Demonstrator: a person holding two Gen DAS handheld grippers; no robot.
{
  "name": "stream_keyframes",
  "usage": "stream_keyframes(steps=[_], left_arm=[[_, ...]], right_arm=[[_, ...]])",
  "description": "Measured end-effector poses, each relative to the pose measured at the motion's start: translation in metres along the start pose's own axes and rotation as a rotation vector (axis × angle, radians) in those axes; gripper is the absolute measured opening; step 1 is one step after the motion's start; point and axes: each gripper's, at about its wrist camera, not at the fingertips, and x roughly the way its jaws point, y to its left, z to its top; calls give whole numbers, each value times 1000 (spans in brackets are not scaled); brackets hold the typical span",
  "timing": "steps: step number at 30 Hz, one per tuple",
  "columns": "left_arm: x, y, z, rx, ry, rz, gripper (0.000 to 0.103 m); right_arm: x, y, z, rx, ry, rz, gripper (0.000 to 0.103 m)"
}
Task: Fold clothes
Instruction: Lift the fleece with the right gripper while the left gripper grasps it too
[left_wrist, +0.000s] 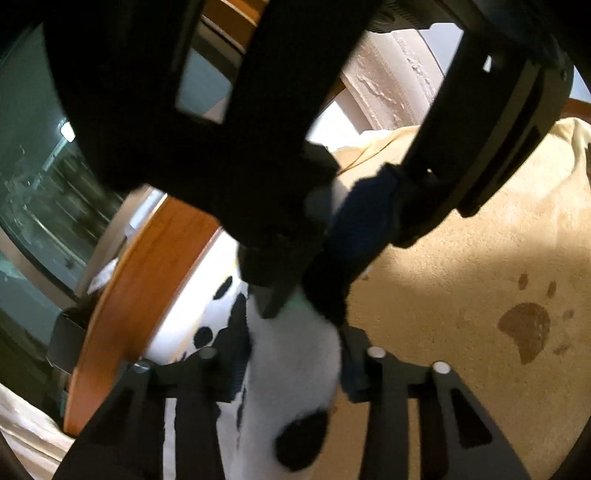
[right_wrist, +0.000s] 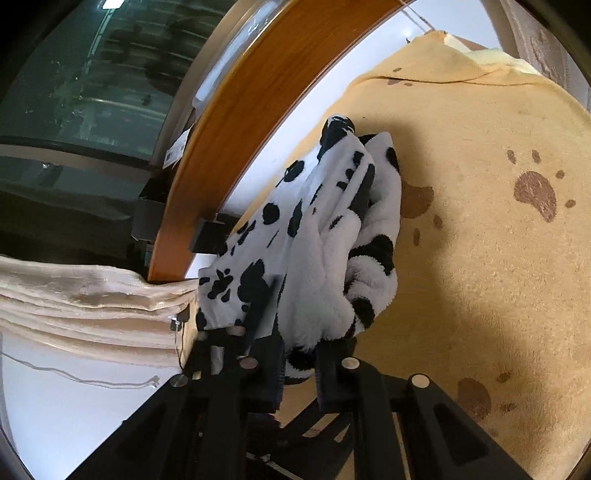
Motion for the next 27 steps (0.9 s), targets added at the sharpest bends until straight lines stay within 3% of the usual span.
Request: stream_keyframes(steps=[5,11,14,16,17,20,21,24,27], left_arm=[[-1,12,1,-64,6,-39,28],[-11,36,5,-139,-9,-65,20],[-12,41,2,-147,2,-45,20],[-8,42,-4,-143,14,-38,19],[-7,42,-7,-139,19,-36,20],[-8,37,-11,-130,20,-35,19],[-9,36,-11,-132,18,-35,20],[-13,39,-9,-156,13,-42,19],[-16,46,-10,-187,13,-43,19]], right_arm=[[-5,-7,10,8,13,59,19],[-24,-25,30,82,-25,132,45],[-25,-24,35,117,-27,201,50],[-28,-21,37,137,-29,240,76],[-33,-17,37,138,-31,241,82],[-52,-14,37,165,-45,303,86],[-59,-15,38,167,-57,297,86],[-68,-23,48,153,-102,118,86],[-41,-48,68,199,-61,46,86]])
